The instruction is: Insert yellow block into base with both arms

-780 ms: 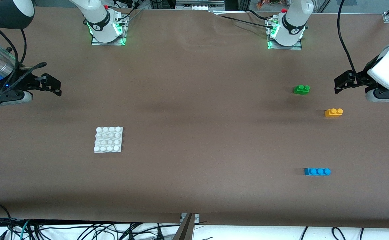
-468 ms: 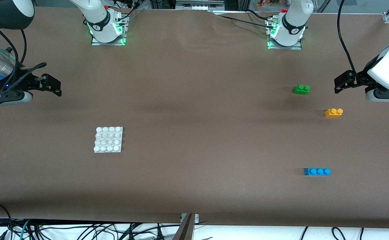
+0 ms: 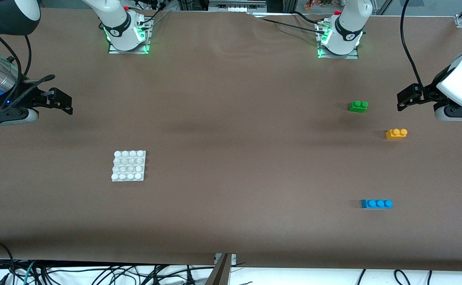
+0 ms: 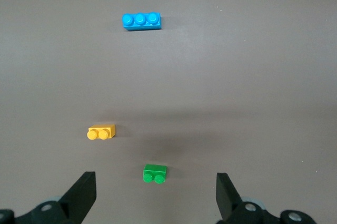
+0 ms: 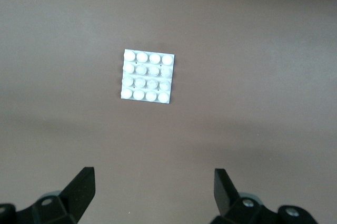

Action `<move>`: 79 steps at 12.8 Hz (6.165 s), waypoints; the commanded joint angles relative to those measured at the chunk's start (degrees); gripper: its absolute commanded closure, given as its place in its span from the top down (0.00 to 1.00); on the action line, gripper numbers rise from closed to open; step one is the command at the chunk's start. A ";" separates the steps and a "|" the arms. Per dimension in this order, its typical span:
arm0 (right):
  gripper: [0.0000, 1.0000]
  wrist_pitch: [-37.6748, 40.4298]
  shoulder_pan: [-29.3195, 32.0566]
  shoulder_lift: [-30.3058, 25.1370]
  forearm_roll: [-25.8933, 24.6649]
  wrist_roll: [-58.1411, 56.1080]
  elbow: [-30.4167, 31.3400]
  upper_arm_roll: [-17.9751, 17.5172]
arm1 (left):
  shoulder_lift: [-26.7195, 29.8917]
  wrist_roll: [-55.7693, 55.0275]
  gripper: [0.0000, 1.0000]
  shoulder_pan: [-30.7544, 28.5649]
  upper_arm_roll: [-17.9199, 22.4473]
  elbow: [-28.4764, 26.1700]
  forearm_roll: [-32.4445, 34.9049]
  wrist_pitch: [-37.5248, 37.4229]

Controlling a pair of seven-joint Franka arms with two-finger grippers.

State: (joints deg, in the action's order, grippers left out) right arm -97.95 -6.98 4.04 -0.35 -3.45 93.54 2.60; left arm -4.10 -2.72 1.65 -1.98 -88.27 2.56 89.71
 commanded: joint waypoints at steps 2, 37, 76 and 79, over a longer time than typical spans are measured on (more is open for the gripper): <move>1.00 0.30 0.47 0.09 -0.35 -0.85 -0.55 0.03 | -0.12 -0.09 1.00 0.11 0.39 1.17 -1.06 -1.20; 1.00 -0.31 0.47 0.44 0.08 -0.76 -0.90 0.12 | -0.12 -0.27 1.00 0.20 0.04 1.17 -1.15 -1.29; 0.99 -41.53 0.74 30.67 7.64 6.53 10.52 -0.06 | -0.21 -2.03 1.00 1.08 -0.22 1.17 -1.06 -1.20; 0.99 -42.59 0.74 31.46 7.64 6.62 10.52 -0.23 | -0.30 -1.94 1.00 1.08 -0.22 1.17 -0.63 -0.94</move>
State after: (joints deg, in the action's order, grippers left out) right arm -138.87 -6.18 35.07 6.47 2.50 103.64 2.70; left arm -4.13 -4.13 2.39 -2.50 -88.25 2.56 89.68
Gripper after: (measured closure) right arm 0.004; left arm 0.000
